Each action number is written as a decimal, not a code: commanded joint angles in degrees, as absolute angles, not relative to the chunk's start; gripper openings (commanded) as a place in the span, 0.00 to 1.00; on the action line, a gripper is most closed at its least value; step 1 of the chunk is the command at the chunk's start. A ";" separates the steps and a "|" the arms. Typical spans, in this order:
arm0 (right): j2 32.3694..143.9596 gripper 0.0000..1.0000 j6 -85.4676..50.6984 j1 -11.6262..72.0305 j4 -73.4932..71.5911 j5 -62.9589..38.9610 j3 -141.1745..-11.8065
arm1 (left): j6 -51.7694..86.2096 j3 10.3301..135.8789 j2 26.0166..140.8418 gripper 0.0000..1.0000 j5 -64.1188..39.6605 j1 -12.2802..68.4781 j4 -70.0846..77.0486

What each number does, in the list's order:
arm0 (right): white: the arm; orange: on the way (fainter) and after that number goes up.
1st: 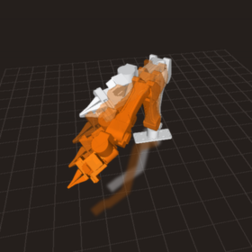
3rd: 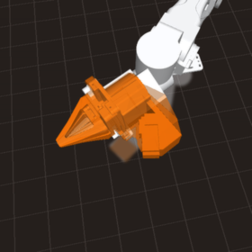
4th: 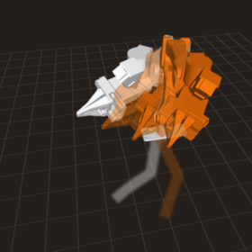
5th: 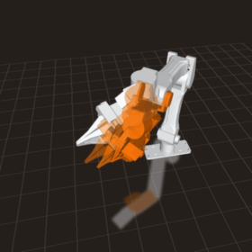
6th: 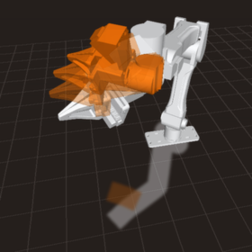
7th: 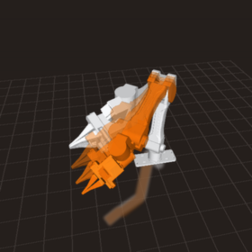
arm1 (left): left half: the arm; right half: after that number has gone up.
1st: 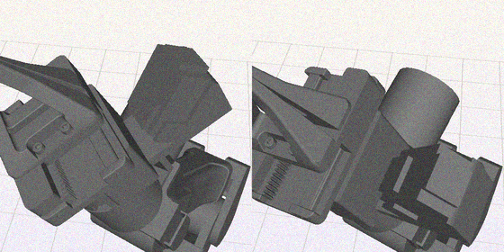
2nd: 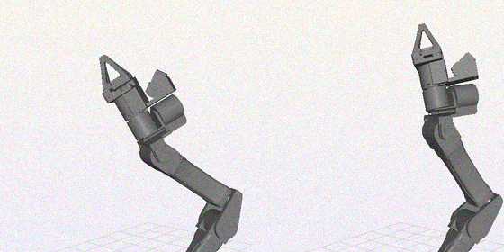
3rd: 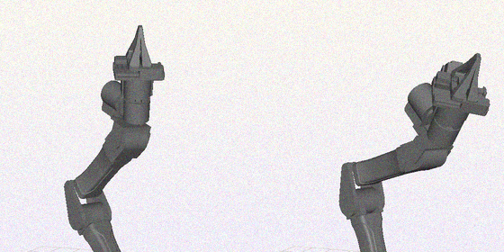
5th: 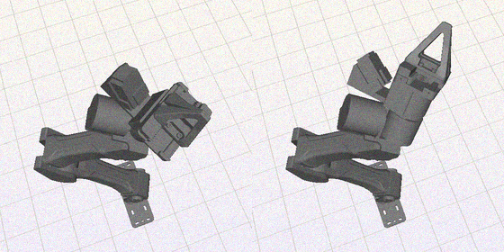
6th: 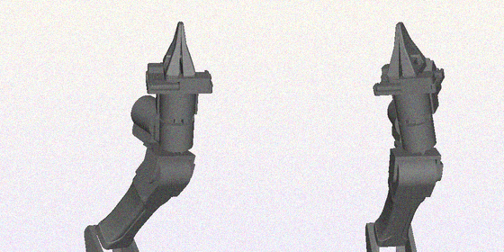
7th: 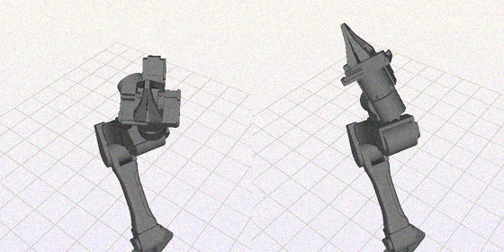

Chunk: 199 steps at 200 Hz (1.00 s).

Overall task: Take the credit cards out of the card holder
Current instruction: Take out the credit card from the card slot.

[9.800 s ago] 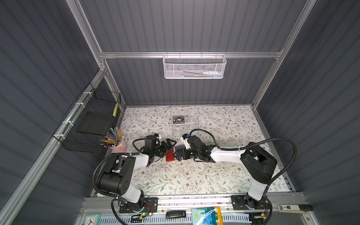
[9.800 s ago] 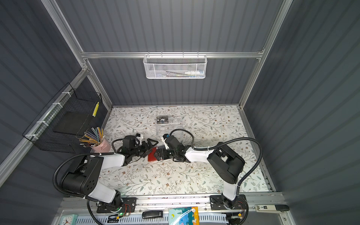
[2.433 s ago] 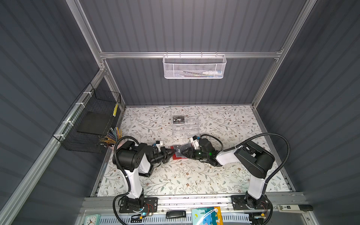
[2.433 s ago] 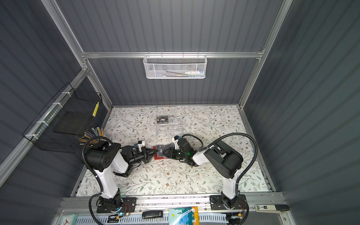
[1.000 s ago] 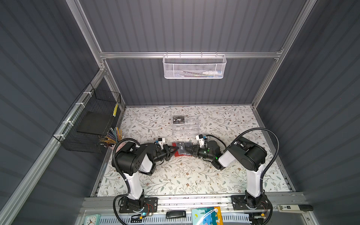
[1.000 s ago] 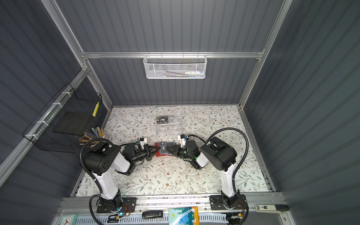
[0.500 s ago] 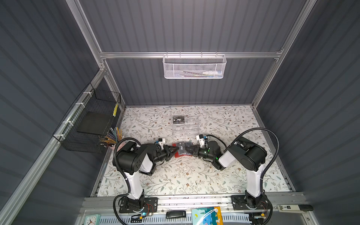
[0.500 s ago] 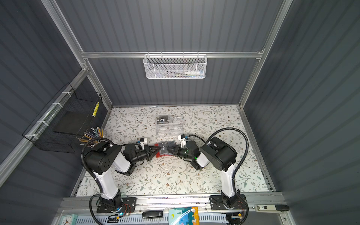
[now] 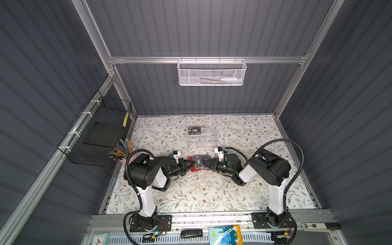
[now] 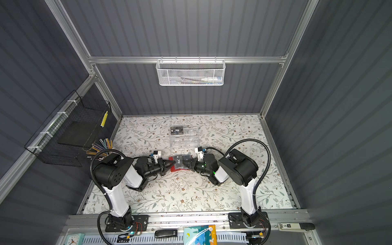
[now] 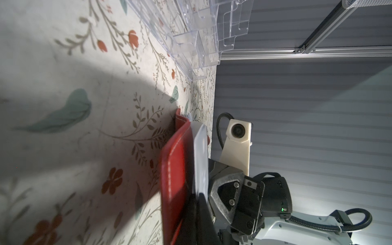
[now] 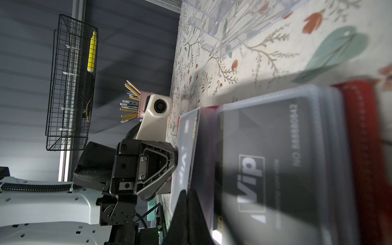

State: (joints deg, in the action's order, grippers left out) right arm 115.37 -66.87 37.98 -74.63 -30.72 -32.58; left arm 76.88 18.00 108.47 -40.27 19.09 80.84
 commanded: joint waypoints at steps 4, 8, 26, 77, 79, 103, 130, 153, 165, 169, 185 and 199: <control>116.11 0.00 -66.35 37.31 -78.82 -31.39 -32.29 | 75.67 17.93 109.53 0.03 -41.04 19.34 81.72; 116.18 0.00 -66.36 37.25 -78.86 -31.44 -32.27 | 75.60 17.93 109.51 0.03 -41.04 19.34 81.59; 116.28 0.00 -66.28 36.94 -79.08 -31.46 -32.12 | 75.24 17.97 109.08 0.04 -41.09 19.34 80.83; 115.77 0.00 -66.30 36.30 -79.39 -31.82 -31.64 | 72.96 18.58 106.83 0.05 -41.22 19.34 75.49; 115.80 0.00 -66.33 36.30 -79.42 -31.82 -31.59 | 72.69 18.60 106.69 0.05 -41.20 19.34 74.97; 115.84 0.00 -66.35 36.15 -79.58 -31.90 -31.52 | 69.61 19.40 103.92 0.06 -40.79 19.34 68.21; 115.99 0.00 -66.12 36.05 -78.87 -32.10 -31.67 | 66.43 20.55 100.48 0.06 -40.50 19.34 61.27; 115.64 0.00 -64.74 36.15 -75.59 -31.54 -31.81 | 64.22 21.13 98.38 0.05 -40.09 19.34 57.03; 115.67 0.00 -64.13 36.23 -73.73 -31.91 -32.25 | 64.15 21.27 98.34 0.05 -40.16 19.34 56.78; 115.81 0.00 -64.03 36.33 -73.64 -31.99 -32.24 | 64.08 21.41 98.41 0.04 -40.25 19.34 56.78; 116.33 0.04 -64.24 36.54 -73.33 -32.22 -32.40 | 64.08 21.44 98.91 0.04 -40.25 19.36 56.86; 116.78 0.07 -64.37 36.66 -73.29 -32.47 -32.62 | 63.94 21.45 99.31 0.04 -40.18 19.50 56.82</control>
